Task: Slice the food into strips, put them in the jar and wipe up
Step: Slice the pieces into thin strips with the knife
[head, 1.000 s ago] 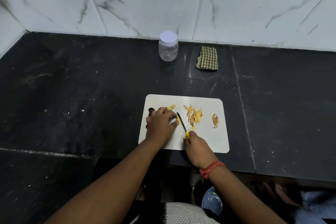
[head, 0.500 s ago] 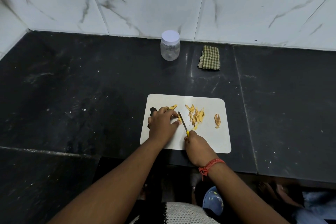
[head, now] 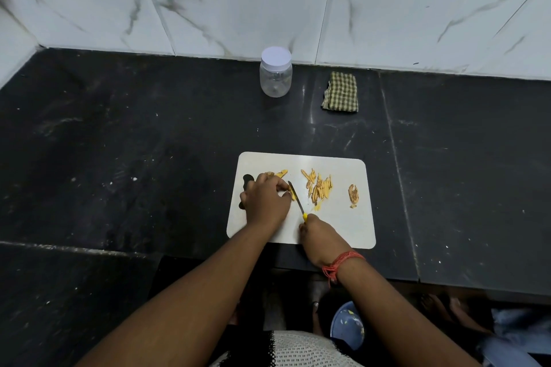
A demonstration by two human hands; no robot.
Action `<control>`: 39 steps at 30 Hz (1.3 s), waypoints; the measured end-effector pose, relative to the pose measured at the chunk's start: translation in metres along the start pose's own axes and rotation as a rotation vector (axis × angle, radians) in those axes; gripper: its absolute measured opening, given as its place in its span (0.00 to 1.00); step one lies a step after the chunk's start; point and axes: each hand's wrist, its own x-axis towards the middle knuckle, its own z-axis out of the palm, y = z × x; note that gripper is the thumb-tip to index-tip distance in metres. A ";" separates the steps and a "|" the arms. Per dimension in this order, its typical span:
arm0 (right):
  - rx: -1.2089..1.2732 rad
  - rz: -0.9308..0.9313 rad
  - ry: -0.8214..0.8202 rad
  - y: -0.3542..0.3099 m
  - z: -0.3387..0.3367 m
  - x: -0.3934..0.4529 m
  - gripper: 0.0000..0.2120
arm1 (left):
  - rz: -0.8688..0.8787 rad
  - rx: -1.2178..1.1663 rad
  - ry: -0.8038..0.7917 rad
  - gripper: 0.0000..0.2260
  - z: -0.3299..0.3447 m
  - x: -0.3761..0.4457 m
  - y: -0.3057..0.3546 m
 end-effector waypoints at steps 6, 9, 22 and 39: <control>0.032 0.012 -0.008 0.002 0.003 0.001 0.09 | -0.060 -0.012 0.015 0.03 0.001 0.003 0.003; 0.038 0.013 -0.022 0.001 0.003 0.002 0.09 | -0.057 -0.004 0.026 0.02 0.003 0.002 0.002; -0.038 0.036 -0.054 -0.004 0.002 -0.006 0.10 | -0.044 0.050 0.064 0.01 0.007 -0.002 0.003; -0.069 -0.006 -0.043 0.021 0.018 -0.035 0.05 | -0.027 0.029 0.088 0.03 0.009 -0.003 0.003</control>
